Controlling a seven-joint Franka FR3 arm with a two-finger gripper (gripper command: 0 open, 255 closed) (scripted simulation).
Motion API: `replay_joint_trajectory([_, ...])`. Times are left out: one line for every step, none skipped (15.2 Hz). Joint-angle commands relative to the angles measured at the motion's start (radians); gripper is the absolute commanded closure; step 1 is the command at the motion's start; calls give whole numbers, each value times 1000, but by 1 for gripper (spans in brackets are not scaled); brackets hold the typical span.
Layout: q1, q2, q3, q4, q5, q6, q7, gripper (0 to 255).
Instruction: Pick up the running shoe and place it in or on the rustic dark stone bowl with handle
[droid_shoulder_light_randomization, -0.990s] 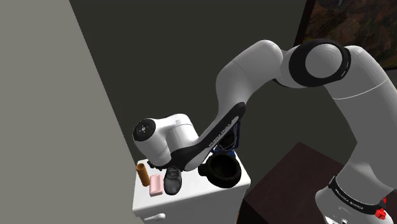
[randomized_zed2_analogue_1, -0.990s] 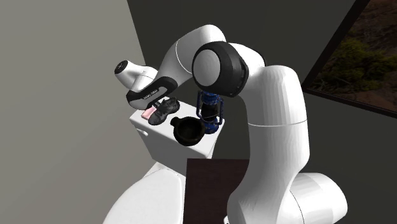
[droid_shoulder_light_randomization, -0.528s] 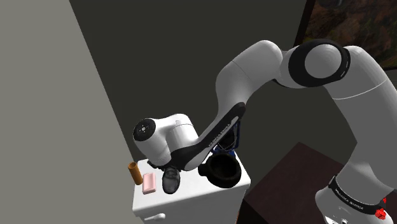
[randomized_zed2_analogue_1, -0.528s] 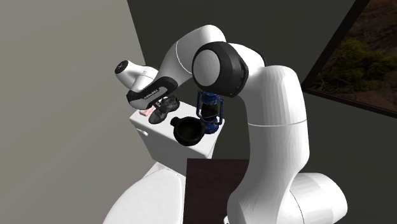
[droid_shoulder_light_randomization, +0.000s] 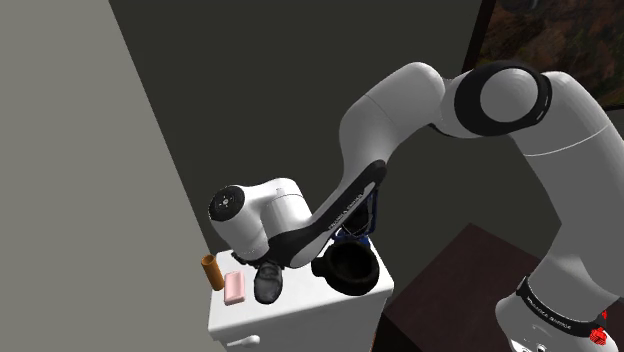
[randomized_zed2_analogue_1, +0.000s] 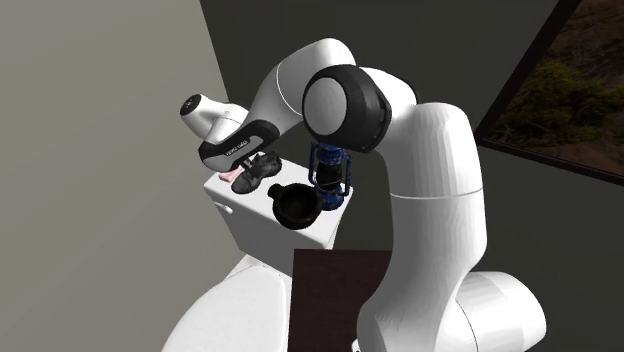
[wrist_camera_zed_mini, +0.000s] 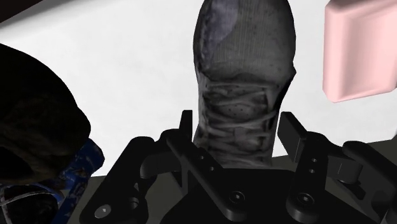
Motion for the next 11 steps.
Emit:
replay_joint_trajectory([-4, -13, 7, 0, 9, -10, -7, 255])
replay_joint_trajectory([-7, -22, 12, -1, 15, -16, -12, 255])
replay_joint_trajectory([-10, -30, 17, -2, 22, -23, -17, 255])
replay_joint_trajectory([-13, -39, 21, -3, 28, -29, -22, 255])
replay_joint_trajectory([-16, -47, 26, -3, 34, -35, -27, 255])
replay_joint_trajectory([-19, -55, 31, -3, 40, -42, -32, 255])
replay_joint_trajectory([-22, -64, 35, -3, 46, -49, -37, 255])
replay_joint_trajectory([-25, -72, 40, -2, 53, -55, -42, 255])
replay_joint_trajectory([-28, -80, 45, -2, 59, -62, -47, 255])
replay_joint_trajectory([-31, -87, 49, -1, 65, -69, -52, 255])
replay_joint_trajectory([-33, -95, 53, 0, 71, -76, -58, 255])
